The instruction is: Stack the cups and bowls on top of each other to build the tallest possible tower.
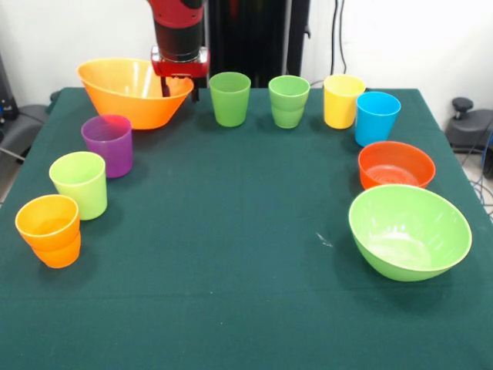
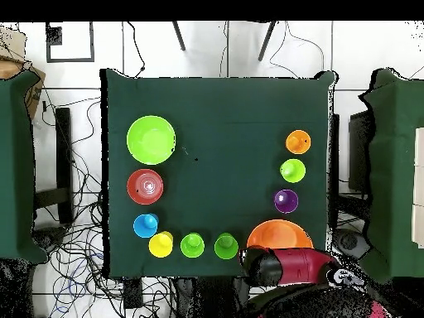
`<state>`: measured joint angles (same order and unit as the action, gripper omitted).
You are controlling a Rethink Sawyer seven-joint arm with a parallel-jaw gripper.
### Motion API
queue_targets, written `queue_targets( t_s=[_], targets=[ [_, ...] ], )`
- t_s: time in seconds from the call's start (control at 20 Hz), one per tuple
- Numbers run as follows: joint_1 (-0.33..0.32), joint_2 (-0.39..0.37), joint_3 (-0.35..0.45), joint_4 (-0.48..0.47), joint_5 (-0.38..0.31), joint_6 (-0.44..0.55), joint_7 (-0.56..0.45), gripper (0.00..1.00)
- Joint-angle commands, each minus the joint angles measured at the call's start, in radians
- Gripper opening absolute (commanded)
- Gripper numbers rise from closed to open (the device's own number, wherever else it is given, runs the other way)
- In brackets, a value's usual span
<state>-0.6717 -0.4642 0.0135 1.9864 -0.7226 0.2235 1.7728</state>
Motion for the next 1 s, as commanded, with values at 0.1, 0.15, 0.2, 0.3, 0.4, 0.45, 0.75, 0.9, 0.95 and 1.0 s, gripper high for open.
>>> queue_targets(
  t_s=[0.1,0.15,0.2,0.3,0.4,0.45,0.75,0.9,0.95,1.0],
  targets=[
    [0.002,0.016,0.094,-0.075,-0.056,-0.075,0.018,1.00],
    [0.000,0.014,0.096,-0.072,-0.057,-0.074,0.015,1.00],
    [-0.002,0.011,0.098,-0.069,-0.059,-0.073,0.012,1.00],
    [-0.003,0.009,0.098,-0.068,-0.061,-0.070,0.009,1.00],
    [-0.007,0.003,0.106,-0.068,-0.057,-0.060,0.002,1.00],
    [-0.008,-0.001,0.109,-0.067,-0.055,-0.054,-0.001,1.00],
    [-0.007,-0.012,0.115,-0.067,-0.052,-0.037,-0.010,1.00],
    [-0.007,-0.005,0.114,-0.076,-0.056,-0.039,-0.011,1.00],
    [-0.008,-0.003,0.114,-0.076,-0.057,-0.040,-0.011,1.00],
    [-0.009,-0.001,0.114,-0.078,-0.058,-0.041,-0.011,1.00]
  ],
)
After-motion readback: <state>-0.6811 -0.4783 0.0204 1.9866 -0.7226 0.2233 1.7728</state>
